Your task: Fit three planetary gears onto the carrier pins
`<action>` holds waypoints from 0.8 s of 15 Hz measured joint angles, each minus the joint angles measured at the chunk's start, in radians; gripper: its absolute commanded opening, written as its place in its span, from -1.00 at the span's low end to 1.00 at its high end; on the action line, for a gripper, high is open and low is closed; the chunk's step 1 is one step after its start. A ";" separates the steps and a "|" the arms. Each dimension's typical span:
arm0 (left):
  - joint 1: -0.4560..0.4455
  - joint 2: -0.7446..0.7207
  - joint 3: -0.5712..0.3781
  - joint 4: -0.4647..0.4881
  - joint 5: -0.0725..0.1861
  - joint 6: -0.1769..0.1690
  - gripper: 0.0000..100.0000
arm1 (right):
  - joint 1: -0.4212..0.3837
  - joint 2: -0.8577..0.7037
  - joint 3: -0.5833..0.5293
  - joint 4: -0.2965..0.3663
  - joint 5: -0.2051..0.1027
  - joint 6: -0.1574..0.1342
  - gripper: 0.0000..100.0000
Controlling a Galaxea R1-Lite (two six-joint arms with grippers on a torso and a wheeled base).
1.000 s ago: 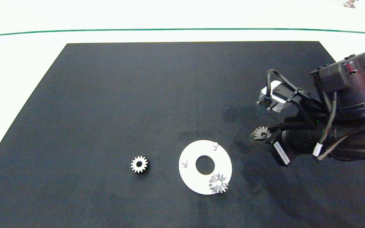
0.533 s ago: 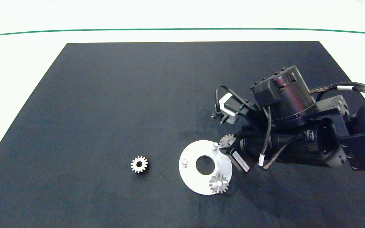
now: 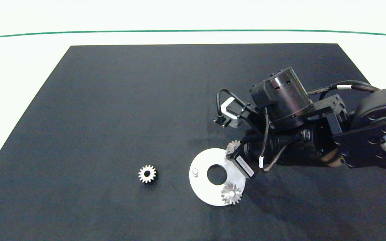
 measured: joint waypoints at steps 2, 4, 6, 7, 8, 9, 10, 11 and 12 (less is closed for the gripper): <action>0.000 0.000 0.000 0.000 0.000 0.000 1.00 | 0.000 0.013 -0.006 0.000 0.000 0.008 -0.62; 0.000 0.000 0.000 0.000 0.000 0.000 1.00 | 0.000 0.025 -0.013 -0.001 0.000 0.009 -0.62; 0.000 0.000 0.000 0.000 0.000 0.000 1.00 | 0.000 0.035 -0.021 -0.001 0.000 0.009 -0.62; 0.000 0.000 0.000 0.000 0.000 0.000 1.00 | -0.001 0.040 -0.025 0.000 0.000 0.009 -0.62; 0.000 -0.001 0.000 0.000 0.000 0.000 1.00 | -0.001 0.044 -0.027 0.000 0.000 0.009 -0.62; -0.001 -0.001 0.000 0.000 0.000 0.000 1.00 | -0.001 0.048 -0.029 0.000 0.000 0.010 -0.62; -0.001 -0.001 0.000 0.000 0.000 0.000 1.00 | -0.001 0.051 -0.031 -0.001 0.000 0.010 -0.62; -0.001 -0.001 0.000 0.000 0.000 0.000 1.00 | -0.001 0.053 -0.032 -0.001 0.000 0.010 -0.62; -0.001 -0.001 0.000 0.000 -0.001 0.000 1.00 | -0.001 0.056 -0.034 -0.001 0.000 0.010 -0.62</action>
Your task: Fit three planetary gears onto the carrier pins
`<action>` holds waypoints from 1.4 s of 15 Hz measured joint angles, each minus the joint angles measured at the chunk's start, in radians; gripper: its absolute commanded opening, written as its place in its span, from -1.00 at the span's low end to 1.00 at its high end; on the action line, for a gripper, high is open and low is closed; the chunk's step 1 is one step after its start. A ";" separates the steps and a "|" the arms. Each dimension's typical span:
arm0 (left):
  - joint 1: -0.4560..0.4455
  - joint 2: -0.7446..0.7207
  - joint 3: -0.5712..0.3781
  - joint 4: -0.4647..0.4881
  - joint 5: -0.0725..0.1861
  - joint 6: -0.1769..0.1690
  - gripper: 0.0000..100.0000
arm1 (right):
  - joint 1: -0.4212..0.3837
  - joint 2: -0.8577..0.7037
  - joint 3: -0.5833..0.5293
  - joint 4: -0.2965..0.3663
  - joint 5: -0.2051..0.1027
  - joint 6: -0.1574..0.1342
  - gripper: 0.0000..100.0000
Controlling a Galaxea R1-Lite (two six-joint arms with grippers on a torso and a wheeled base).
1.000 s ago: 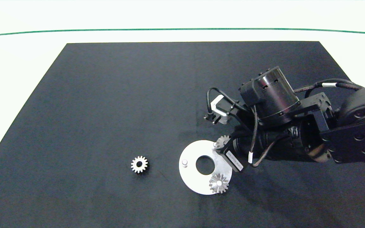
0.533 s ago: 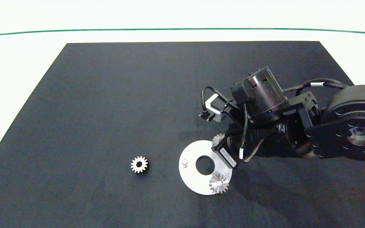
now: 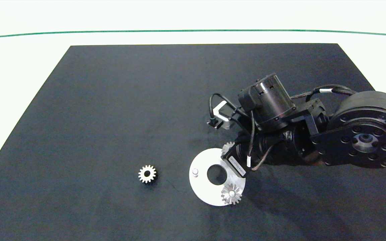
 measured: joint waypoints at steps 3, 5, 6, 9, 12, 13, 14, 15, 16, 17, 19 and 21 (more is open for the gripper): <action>0.000 0.000 0.000 0.000 -0.002 0.000 1.00 | -0.003 0.006 0.000 0.000 0.001 0.004 -0.62; 0.000 0.000 0.000 0.000 -0.002 0.000 1.00 | -0.004 0.009 0.000 -0.001 0.000 0.009 -0.62; 0.000 0.000 0.000 0.000 -0.002 0.000 1.00 | -0.005 0.010 0.000 -0.001 0.000 0.009 -0.62; 0.000 -0.001 0.000 0.000 -0.002 0.000 1.00 | -0.006 0.014 -0.005 -0.001 0.001 0.010 -0.62; 0.000 -0.001 -0.002 0.000 -0.002 0.000 1.00 | -0.006 0.017 -0.018 0.002 0.000 0.011 -0.62; 0.000 -0.001 -0.002 0.000 -0.002 0.000 1.00 | -0.006 0.017 -0.021 0.001 0.000 0.011 -0.62; 0.000 -0.001 -0.002 0.000 -0.002 0.000 1.00 | -0.006 0.018 -0.021 0.001 0.000 0.011 -0.62; 0.000 -0.001 -0.002 0.000 -0.002 0.000 1.00 | -0.006 0.019 -0.021 0.000 0.000 0.011 -0.62; 0.000 -0.001 -0.002 0.000 -0.002 0.000 1.00 | -0.007 0.021 -0.021 0.000 0.001 0.015 1.00; 0.000 -0.001 -0.002 0.000 -0.002 0.000 1.00 | -0.007 0.023 -0.021 0.000 0.000 0.022 1.00; 0.000 -0.002 -0.002 0.000 -0.002 0.000 1.00 | -0.011 0.027 -0.019 0.000 0.000 0.024 1.00; 0.000 -0.002 -0.002 0.000 -0.002 0.000 1.00 | -0.013 0.029 -0.018 0.000 0.000 0.025 1.00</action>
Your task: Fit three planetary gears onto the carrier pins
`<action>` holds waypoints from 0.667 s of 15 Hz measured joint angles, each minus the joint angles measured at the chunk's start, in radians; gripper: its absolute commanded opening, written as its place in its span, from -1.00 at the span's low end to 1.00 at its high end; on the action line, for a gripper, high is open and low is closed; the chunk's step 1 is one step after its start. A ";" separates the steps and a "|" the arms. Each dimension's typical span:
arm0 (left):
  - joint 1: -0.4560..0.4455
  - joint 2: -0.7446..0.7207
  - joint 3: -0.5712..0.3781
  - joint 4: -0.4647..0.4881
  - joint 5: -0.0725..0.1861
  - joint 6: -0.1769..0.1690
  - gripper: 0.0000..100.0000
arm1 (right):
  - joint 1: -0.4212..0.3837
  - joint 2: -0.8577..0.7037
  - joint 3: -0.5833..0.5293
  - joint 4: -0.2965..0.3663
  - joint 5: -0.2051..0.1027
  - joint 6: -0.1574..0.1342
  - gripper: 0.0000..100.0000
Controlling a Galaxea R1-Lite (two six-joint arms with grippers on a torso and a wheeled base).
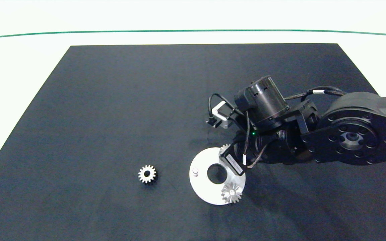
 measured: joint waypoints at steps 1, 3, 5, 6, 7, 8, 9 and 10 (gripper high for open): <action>0.000 0.000 0.000 0.000 0.000 0.000 1.00 | -0.001 0.000 0.000 0.000 0.000 0.000 1.00; 0.000 0.000 0.000 -0.001 0.000 0.000 1.00 | -0.001 -0.002 0.005 -0.001 -0.002 0.001 1.00; 0.001 0.000 0.002 -0.001 0.001 -0.005 1.00 | 0.000 -0.035 0.030 -0.003 -0.044 0.005 1.00; -0.003 0.000 0.013 -0.001 0.001 -0.005 1.00 | 0.004 -0.073 0.052 -0.003 -0.070 0.004 1.00; -0.008 0.000 0.032 -0.003 0.003 -0.005 1.00 | 0.011 -0.128 0.077 -0.003 -0.090 0.000 1.00; -0.009 0.001 0.056 -0.006 0.001 -0.003 1.00 | 0.021 -0.210 0.115 -0.002 -0.112 -0.005 1.00; -0.008 0.003 0.070 -0.006 0.000 -0.001 1.00 | 0.030 -0.300 0.158 -0.001 -0.133 -0.009 1.00; -0.008 0.009 0.080 -0.006 -0.001 0.001 1.00 | 0.037 -0.391 0.212 0.001 -0.153 -0.011 1.00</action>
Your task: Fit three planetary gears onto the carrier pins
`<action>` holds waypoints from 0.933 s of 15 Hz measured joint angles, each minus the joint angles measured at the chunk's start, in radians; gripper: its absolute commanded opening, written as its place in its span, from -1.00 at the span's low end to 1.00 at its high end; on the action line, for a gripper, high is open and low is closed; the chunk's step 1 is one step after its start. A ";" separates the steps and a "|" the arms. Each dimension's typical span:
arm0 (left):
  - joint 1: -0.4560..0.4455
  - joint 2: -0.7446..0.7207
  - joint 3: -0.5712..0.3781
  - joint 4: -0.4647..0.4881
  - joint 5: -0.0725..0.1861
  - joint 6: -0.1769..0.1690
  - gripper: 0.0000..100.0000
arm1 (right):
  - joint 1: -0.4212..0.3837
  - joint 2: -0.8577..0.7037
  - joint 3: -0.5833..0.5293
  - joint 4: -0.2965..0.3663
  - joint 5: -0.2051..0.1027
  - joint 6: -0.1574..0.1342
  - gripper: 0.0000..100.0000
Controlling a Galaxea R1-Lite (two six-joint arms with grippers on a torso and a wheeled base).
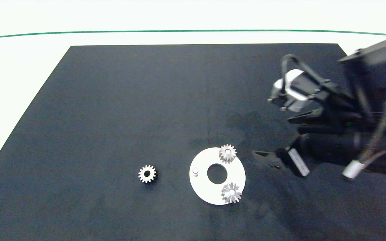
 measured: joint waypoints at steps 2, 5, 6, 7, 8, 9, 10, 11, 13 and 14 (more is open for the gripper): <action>-0.003 0.034 0.011 0.000 -0.014 0.008 1.00 | -0.007 -0.220 0.151 0.001 -0.029 -0.006 1.00; -0.003 0.119 0.059 -0.003 -0.071 0.059 1.00 | -0.074 -0.531 0.387 0.025 -0.054 -0.015 1.00; -0.004 0.151 0.086 -0.024 -0.078 0.079 1.00 | -0.103 -0.622 0.435 0.063 -0.058 -0.019 1.00; -0.004 0.179 0.114 -0.062 -0.083 0.091 1.00 | -0.138 -0.714 0.468 0.104 -0.062 -0.022 1.00; -0.005 0.206 0.131 -0.098 -0.086 0.100 1.00 | -0.178 -0.791 0.489 0.139 -0.064 -0.026 1.00; -0.008 0.239 0.142 -0.134 -0.087 0.107 1.00 | -0.231 -0.864 0.501 0.158 -0.066 -0.033 1.00; -0.013 0.277 0.146 -0.182 -0.087 0.110 1.00 | -0.283 -0.921 0.508 0.170 -0.066 -0.041 1.00; -0.026 0.323 0.148 -0.238 -0.087 0.113 1.00 | -0.332 -0.971 0.511 0.175 -0.066 -0.049 1.00; -0.082 0.435 0.152 -0.357 -0.085 0.115 1.00 | -0.407 -1.057 0.513 0.182 -0.066 -0.062 1.00; -0.114 0.498 0.153 -0.410 -0.084 0.116 1.00 | -0.424 -1.088 0.513 0.185 -0.066 -0.063 1.00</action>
